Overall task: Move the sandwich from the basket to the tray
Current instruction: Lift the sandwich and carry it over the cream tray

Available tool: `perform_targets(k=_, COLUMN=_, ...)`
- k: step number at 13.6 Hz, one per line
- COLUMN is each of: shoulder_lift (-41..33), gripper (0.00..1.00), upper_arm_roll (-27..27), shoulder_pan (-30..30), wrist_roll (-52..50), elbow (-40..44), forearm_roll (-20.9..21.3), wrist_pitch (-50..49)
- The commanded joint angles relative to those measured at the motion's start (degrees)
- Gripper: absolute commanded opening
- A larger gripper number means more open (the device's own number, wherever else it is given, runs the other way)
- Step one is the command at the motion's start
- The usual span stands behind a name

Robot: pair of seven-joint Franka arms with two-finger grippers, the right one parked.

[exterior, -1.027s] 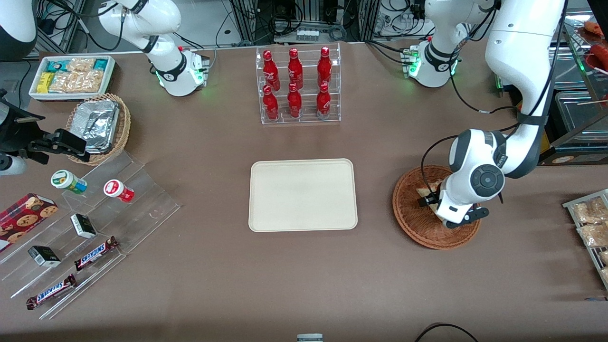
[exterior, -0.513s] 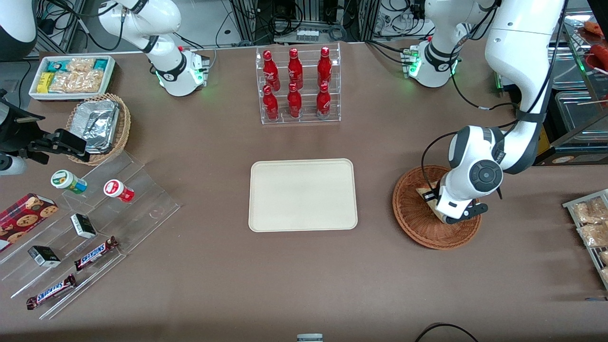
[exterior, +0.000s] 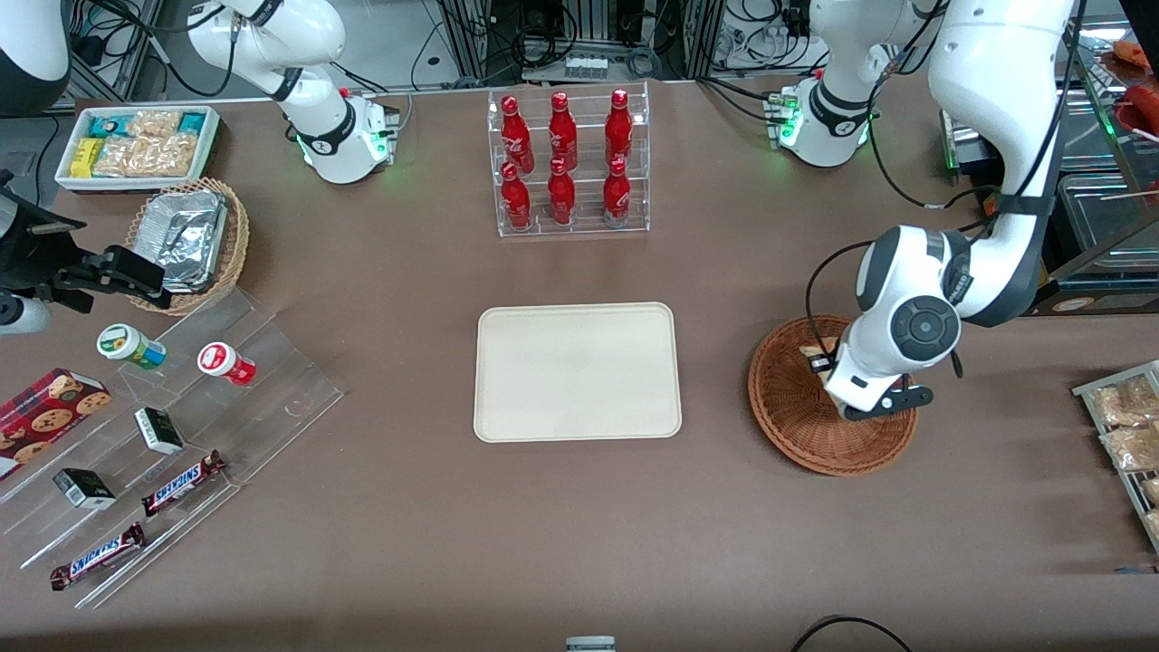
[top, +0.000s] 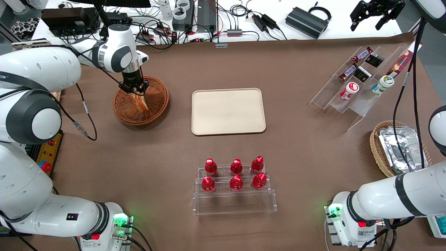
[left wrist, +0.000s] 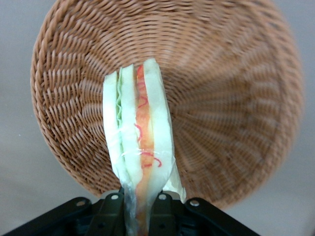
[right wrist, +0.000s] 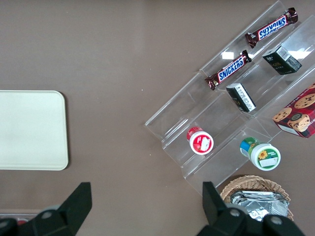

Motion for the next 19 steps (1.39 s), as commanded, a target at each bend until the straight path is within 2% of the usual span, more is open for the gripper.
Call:
perform_targets(k=1, shoulder_lift=-1.3, gripper=0.0, upper_arm_roll=-1.1, shoulder_pan=-2.9, wrist_roll=2.3, elbow=3.2, forearm_roll=1.0, wrist_pitch=-4.3)
perform_targets(k=5, shoulder_lift=0.0, gripper=0.0, upper_arm_roll=-6.0, shoulder_pan=-4.3, wrist_roll=2.3, elbow=7.6, forearm_roll=0.3, wrist_pitch=-4.6)
perform_targets(k=9, shoulder_lift=6.9, gripper=0.0, upper_arm_roll=-11.4, shoulder_pan=-4.5, wrist_roll=1.5, elbow=14.9, forearm_roll=0.3, wrist_pitch=-4.5)
perform_targets(k=15, shoulder_lift=16.2, gripper=0.0, upper_arm_roll=-11.8, shoulder_pan=-11.3, wrist_roll=-0.8, elbow=23.3, forearm_roll=0.4, wrist_pitch=-4.1)
perform_targets(k=19, shoulder_lift=19.6, gripper=0.0, upper_arm_roll=-11.8, shoulder_pan=-13.7, wrist_roll=-2.1, elbow=26.2, forearm_roll=0.7, wrist_pitch=-4.0)
